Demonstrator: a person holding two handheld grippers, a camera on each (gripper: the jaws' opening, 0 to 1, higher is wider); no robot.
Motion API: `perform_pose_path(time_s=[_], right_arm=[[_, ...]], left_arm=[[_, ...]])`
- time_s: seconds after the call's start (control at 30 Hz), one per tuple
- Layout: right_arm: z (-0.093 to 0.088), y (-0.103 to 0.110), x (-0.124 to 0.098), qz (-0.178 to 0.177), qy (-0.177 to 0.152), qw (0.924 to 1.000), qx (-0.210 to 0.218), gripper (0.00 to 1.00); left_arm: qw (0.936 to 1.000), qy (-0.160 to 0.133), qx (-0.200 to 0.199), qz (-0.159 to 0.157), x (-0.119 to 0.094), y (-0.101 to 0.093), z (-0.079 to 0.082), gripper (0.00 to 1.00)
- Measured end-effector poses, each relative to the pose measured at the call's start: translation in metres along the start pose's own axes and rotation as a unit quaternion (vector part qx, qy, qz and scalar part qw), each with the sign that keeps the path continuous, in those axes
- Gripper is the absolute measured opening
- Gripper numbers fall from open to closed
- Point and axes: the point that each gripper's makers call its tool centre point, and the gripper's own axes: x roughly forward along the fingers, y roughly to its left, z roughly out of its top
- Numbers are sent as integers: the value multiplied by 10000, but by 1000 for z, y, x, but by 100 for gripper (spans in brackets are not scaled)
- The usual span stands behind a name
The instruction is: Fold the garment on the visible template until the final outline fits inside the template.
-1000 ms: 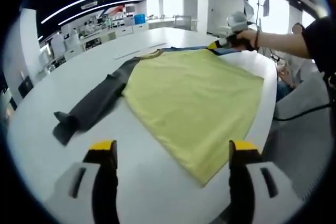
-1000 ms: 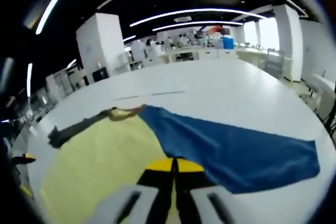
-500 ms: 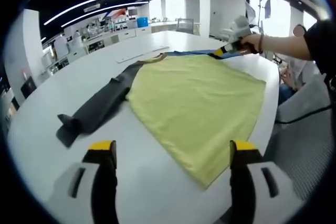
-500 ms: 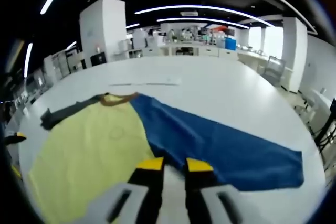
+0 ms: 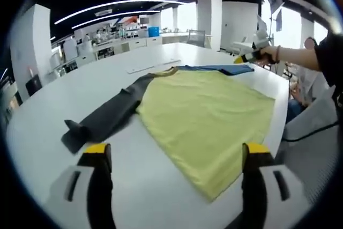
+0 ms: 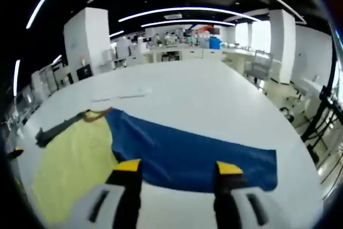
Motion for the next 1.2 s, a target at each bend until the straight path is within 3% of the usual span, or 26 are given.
perform_pose_path(time_s=[0.2,0.23,0.37,0.47,0.7,0.87,1.0,1.07,1.13,1.2], right_arm=[[-15,-39,-3,-257,176,9994,145,72],[-17,-54,1,-298,176,9992,209,72],[-25,-75,-3,-526,233,9970,515,69],[-26,-104,1,-798,222,9942,679,62],[-35,-123,-3,-1075,321,9912,706,53],[-41,-143,-1,-1298,430,9881,710,38],[-52,-144,-6,-1535,620,9842,623,27],[-50,-133,-8,-1422,436,9841,968,26],[-50,-133,-10,-1491,497,9848,735,24],[-49,-133,-10,-1482,474,9839,878,20]], left_arm=[[10000,6,32,-4,-1,-2,2,99],[10000,22,42,3,-1,-2,1,99],[9998,160,70,-16,-1,-3,-4,99],[9998,168,43,-57,-1,-6,-4,99],[9997,-9,-191,-135,0,-10,0,99],[9996,-57,-224,-169,-1,-11,1,99],[9991,-188,-327,-166,-2,-9,4,99],[9995,-153,-255,-124,-1,-7,3,99],[9996,-156,-206,-104,-1,-7,4,99],[9996,-148,-194,-139,-1,-7,4,99]])
